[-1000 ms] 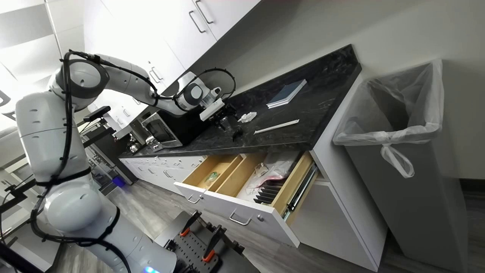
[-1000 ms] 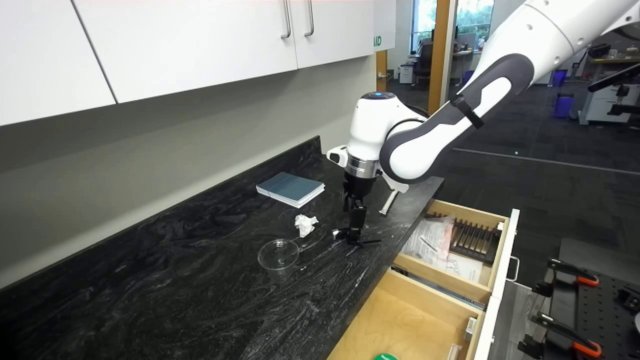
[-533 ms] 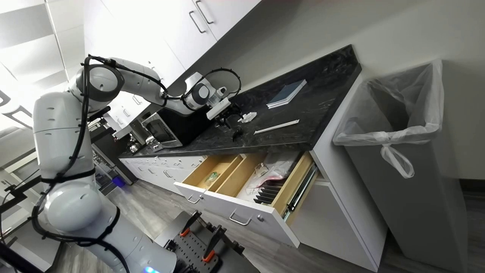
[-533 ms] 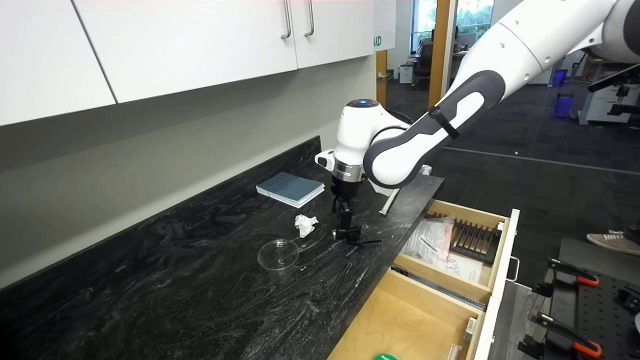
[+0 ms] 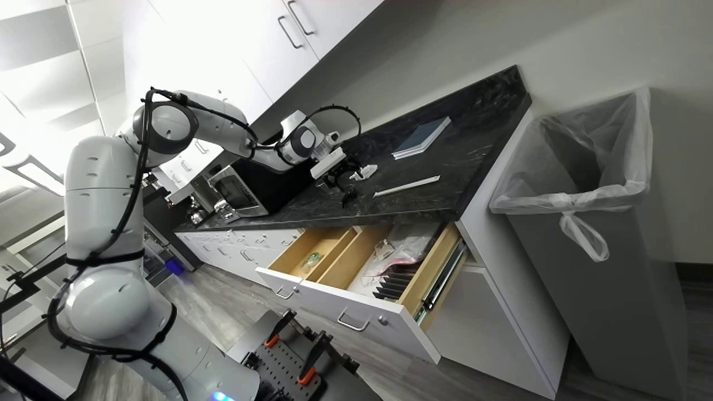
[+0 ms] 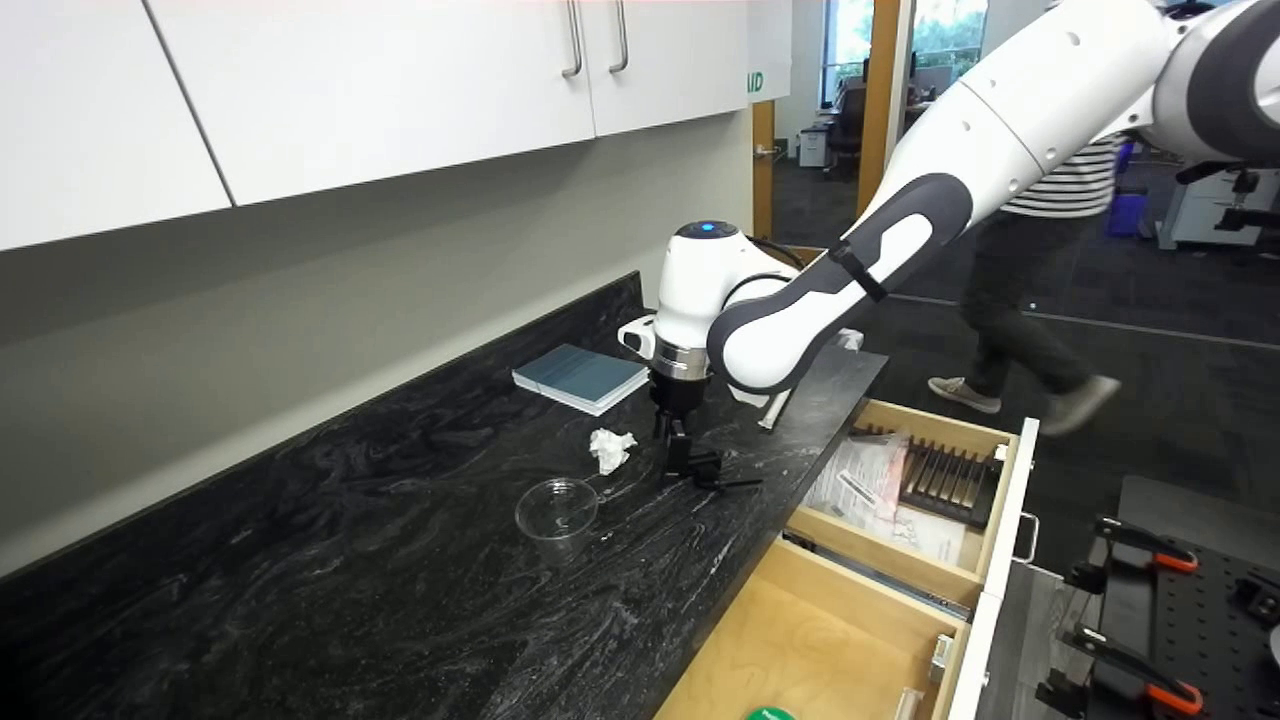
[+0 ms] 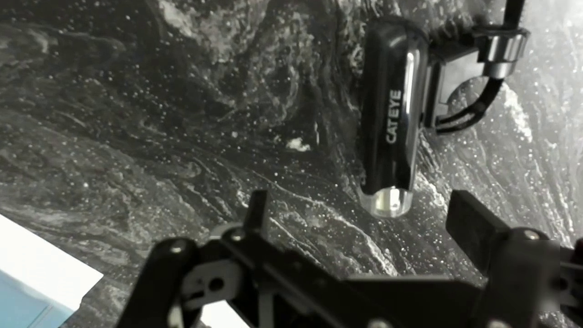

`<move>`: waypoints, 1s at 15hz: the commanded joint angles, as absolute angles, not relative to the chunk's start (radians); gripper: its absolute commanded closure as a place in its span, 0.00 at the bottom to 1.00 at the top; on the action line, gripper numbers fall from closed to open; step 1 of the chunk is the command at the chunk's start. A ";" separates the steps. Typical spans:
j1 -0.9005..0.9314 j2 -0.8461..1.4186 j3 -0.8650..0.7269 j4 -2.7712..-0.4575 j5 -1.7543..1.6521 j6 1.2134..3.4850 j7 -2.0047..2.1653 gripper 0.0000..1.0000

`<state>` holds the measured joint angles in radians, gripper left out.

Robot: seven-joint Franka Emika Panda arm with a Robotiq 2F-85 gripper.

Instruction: Move the black thing slightly to the right

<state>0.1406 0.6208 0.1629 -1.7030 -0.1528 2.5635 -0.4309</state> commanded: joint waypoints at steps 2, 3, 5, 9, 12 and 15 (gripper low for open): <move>0.153 0.647 0.148 -1.649 -0.183 2.505 -0.402 0.34; 0.151 0.649 0.148 -1.649 -0.183 2.503 -0.402 0.43; 0.150 0.650 0.146 -1.649 -0.182 2.501 -0.400 0.59; 0.149 0.646 0.146 -1.654 -0.179 2.497 -0.395 0.88; 0.150 0.625 0.145 -1.668 -0.170 2.496 -0.370 0.93; 0.151 0.576 0.142 -1.695 -0.143 2.505 -0.282 0.93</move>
